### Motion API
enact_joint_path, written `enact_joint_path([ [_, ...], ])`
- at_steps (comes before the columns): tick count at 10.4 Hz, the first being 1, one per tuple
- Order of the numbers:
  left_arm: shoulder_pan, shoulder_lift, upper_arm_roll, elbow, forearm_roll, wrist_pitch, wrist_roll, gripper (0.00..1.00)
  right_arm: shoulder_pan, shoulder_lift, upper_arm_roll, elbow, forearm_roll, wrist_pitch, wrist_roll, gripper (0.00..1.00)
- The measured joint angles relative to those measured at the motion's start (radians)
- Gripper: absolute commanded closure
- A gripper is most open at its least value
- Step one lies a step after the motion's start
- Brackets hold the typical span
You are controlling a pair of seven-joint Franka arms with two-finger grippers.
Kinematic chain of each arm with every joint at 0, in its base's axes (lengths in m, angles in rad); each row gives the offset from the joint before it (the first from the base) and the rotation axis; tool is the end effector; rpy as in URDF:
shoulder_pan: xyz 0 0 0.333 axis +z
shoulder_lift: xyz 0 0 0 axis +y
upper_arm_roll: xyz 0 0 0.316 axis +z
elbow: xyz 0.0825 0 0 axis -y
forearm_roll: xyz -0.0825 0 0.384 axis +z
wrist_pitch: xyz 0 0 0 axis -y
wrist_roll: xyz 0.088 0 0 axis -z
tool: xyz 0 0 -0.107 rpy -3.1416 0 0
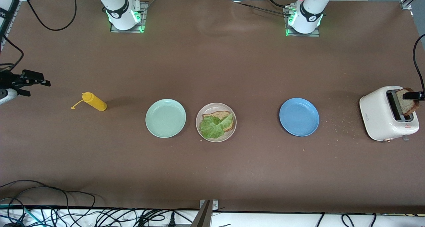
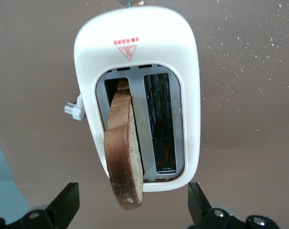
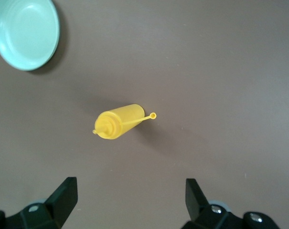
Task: Make sandwich on beige plate with both arms
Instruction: 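Grasp the second toast with the left gripper while the right gripper reaches mustard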
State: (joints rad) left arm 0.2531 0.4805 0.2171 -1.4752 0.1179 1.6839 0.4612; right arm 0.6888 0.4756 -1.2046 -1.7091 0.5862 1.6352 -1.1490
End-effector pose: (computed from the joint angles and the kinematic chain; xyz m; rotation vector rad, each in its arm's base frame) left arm 0.5946 0.2909 0.3886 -3.0230 0.0463 0.5043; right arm 0.5778 -0.1713 0.4386 -2.7960 -0.7307 0.0698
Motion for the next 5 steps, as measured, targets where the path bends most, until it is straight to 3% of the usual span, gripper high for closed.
enact_joint_path([
  [2, 0.005, -0.024, -0.001, -0.044, 0.0, 0.038, 0.0, 0.15, -0.005, 0.001, -0.018, -0.103, 0.105, 0.061, -0.266, 0.0],
  [5, 0.018, -0.042, -0.001, -0.094, 0.0, 0.097, 0.0, 0.51, -0.034, 0.009, -0.021, -0.24, 0.288, 0.116, -0.63, 0.0],
])
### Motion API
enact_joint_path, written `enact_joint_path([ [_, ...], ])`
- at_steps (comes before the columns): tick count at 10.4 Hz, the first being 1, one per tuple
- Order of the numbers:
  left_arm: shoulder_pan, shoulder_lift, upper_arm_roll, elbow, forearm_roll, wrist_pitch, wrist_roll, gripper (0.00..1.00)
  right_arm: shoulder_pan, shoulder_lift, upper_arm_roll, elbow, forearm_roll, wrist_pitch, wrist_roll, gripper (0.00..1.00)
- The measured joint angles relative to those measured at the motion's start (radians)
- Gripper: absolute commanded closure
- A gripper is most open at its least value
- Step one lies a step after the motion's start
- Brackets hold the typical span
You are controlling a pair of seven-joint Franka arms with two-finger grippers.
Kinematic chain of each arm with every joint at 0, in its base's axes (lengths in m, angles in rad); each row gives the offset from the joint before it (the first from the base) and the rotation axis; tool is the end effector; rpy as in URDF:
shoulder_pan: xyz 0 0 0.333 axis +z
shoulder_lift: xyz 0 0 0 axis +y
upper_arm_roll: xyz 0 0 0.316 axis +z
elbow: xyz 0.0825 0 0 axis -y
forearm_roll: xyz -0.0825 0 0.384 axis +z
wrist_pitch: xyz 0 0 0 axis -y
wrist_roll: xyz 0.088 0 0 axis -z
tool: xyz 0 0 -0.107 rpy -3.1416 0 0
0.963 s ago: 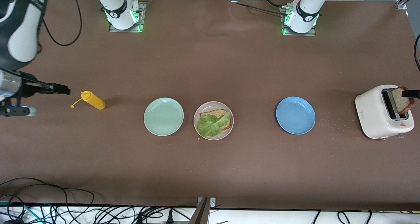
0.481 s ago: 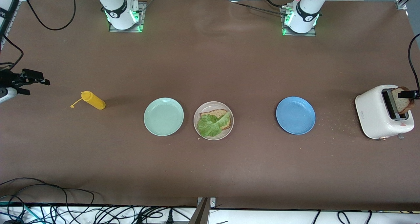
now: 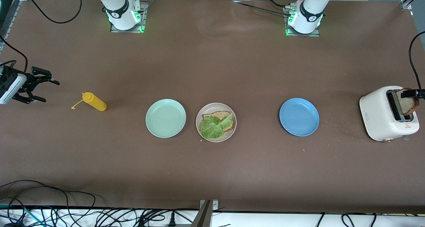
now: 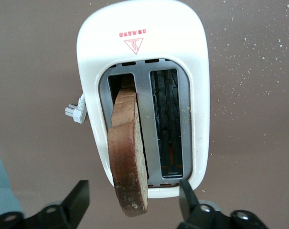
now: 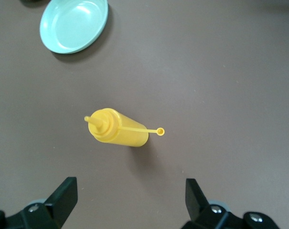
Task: Make sandwich on beige plate with both arms
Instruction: 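Grasp the second toast with the left gripper while the right gripper reaches mustard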
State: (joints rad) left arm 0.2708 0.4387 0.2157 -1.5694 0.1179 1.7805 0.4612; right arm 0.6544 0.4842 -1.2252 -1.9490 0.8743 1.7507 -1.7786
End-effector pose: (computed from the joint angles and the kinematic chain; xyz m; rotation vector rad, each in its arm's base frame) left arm 0.5807 0.2992 0.3792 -3.0272 0.0331 0.4386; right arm 0.5330 -0.2103 0.3569 -2.4807 -1.1441 -0.3267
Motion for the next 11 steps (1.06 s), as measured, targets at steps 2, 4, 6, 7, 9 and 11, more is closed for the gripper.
enact_joint_path([
  [2, 0.011, -0.003, -0.001, -0.005, 0.0, 0.02, 0.0, 0.85, -0.006, 0.022, 0.001, -0.074, 0.115, 0.008, -0.188, 0.0],
  [4, 0.013, -0.004, -0.003, -0.005, 0.0, 0.024, 0.0, 1.0, -0.008, 0.068, 0.005, -0.139, 0.237, 0.008, -0.352, 0.0],
  [6, 0.012, -0.011, -0.01, -0.005, 0.0, 0.023, 0.001, 1.0, -0.051, 0.126, 0.052, -0.167, 0.342, 0.008, -0.492, 0.0],
  [7, 0.011, -0.017, -0.013, -0.005, 0.0, 0.022, 0.002, 1.0, -0.107, 0.147, 0.118, -0.167, 0.385, 0.009, -0.55, 0.0],
  [9, 0.004, -0.028, -0.023, 0.007, 0.0, 0.008, 0.002, 1.0, -0.215, 0.174, 0.238, -0.165, 0.449, 0.013, -0.639, 0.0],
  [11, -0.026, -0.029, -0.035, 0.091, 0.0, -0.093, -0.001, 1.0, -0.232, 0.178, 0.278, -0.159, 0.494, 0.012, -0.68, 0.0],
])
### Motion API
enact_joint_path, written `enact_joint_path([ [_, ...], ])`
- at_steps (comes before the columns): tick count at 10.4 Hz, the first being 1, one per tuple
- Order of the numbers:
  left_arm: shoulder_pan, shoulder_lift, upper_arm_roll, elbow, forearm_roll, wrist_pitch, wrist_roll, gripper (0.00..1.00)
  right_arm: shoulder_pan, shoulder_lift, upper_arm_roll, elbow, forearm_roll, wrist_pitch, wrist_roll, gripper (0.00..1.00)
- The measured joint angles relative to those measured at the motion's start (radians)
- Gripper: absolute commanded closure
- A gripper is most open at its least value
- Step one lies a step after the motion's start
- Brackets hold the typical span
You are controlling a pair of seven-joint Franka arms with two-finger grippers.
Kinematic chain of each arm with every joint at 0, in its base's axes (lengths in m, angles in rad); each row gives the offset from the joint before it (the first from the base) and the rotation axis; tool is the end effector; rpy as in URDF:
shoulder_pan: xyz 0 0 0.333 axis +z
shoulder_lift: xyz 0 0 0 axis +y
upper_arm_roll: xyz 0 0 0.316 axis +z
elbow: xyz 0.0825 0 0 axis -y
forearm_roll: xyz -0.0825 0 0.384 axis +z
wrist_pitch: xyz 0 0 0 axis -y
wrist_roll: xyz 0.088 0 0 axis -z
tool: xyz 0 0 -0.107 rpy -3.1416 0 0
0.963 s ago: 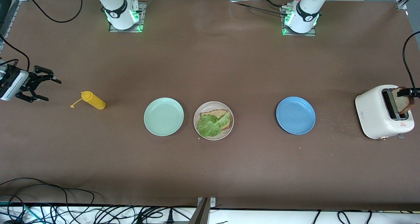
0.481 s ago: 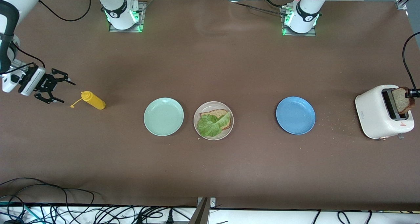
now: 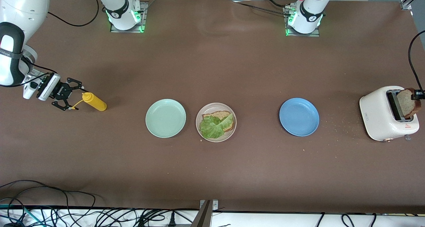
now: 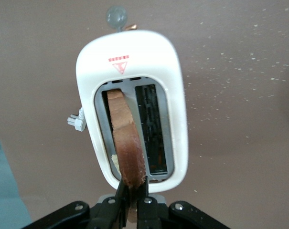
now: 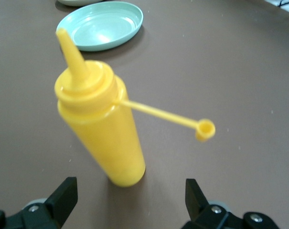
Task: Make sandwich on beige plate with both arms
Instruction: 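Grasp the second toast with the left gripper while the right gripper reaches mustard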
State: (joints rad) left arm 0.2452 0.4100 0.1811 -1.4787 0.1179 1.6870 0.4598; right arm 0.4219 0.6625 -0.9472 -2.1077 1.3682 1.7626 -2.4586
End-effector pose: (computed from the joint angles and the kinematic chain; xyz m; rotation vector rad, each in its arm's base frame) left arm 0.6000 0.2666 0.4309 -3.0283 0.1006 0.3918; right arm 0.5018 -0.1975 0.1919 -2.1420 -1.3636 -0.8132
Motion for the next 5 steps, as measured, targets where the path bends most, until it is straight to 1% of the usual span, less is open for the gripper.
enact_joint_path([
  [2, -0.042, 0.006, -0.002, 0.098, 0.0, -0.096, -0.012, 1.0, 0.002, 0.0, 0.042, 0.006, 0.037, -0.001, -0.009, 0.0],
  [3, -0.057, 0.016, -0.003, 0.138, -0.003, -0.134, -0.018, 1.0, 0.001, 0.0, 0.068, 0.006, 0.052, -0.001, -0.011, 0.02],
  [4, -0.069, 0.029, -0.003, 0.174, -0.02, -0.167, -0.021, 1.0, 0.002, 0.002, 0.09, 0.006, 0.068, 0.0, -0.012, 0.25],
  [5, -0.079, 0.043, -0.004, 0.198, -0.066, -0.193, -0.031, 1.0, 0.002, 0.006, 0.101, 0.006, 0.076, 0.0, -0.014, 0.72],
])
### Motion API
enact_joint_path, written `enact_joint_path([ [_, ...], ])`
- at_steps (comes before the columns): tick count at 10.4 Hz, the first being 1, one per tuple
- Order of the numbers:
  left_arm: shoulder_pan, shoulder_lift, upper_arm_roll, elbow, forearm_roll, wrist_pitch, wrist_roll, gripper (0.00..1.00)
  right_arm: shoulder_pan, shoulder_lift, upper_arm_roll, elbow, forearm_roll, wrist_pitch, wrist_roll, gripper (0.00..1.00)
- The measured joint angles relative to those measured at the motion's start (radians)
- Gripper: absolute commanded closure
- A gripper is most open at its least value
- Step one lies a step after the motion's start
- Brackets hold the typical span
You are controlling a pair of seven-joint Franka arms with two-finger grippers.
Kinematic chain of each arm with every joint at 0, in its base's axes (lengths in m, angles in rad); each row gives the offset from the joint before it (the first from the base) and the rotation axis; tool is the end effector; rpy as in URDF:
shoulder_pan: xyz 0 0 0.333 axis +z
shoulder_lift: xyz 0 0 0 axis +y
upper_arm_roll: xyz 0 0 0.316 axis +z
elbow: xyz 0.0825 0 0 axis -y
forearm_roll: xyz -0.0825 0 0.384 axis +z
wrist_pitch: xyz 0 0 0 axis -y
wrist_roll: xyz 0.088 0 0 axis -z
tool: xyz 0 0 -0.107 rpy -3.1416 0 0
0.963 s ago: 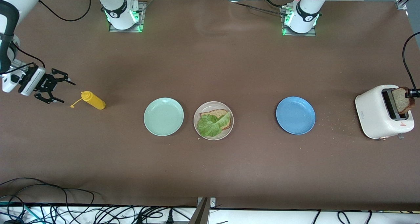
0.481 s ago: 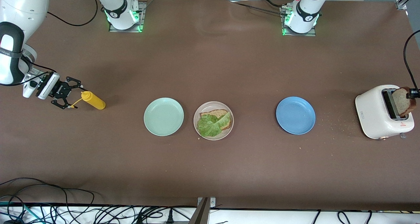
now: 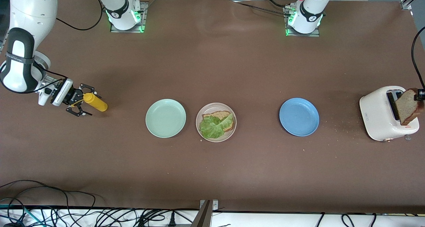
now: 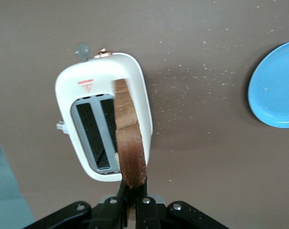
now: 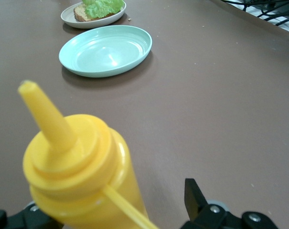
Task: Make sandwich on beige plate with both arms
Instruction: 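Grasp the second toast with the left gripper while the right gripper reaches mustard, then lift the toast with the left gripper while the right gripper lifts the mustard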
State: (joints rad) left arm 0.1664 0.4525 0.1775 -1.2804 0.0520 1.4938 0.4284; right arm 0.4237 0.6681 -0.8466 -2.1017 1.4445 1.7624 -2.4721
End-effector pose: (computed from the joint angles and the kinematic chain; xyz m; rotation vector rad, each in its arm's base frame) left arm 0.6306 0.2077 0.4801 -3.0771 0.1464 0.4091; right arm 0.5197 -0.1472 0.1713 -2.0471 -1.3585 -0.8695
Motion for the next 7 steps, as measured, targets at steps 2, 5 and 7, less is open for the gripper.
enact_joint_path([
  [2, -0.01, 0.017, 0.0, 0.016, -0.125, -0.031, -0.04, 1.0, 0.0, 0.007, 0.008, 0.0, 0.008, 0.0, -0.006, 1.0],
  [5, -0.089, 0.03, -0.008, 0.016, -0.229, -0.063, -0.091, 1.0, 0.032, 0.007, 0.015, 0.025, 0.029, 0.03, -0.004, 1.0],
  [7, -0.17, 0.066, -0.015, 0.015, -0.365, -0.068, -0.144, 1.0, 0.106, 0.005, 0.011, 0.082, 0.029, 0.123, 0.058, 1.0],
])
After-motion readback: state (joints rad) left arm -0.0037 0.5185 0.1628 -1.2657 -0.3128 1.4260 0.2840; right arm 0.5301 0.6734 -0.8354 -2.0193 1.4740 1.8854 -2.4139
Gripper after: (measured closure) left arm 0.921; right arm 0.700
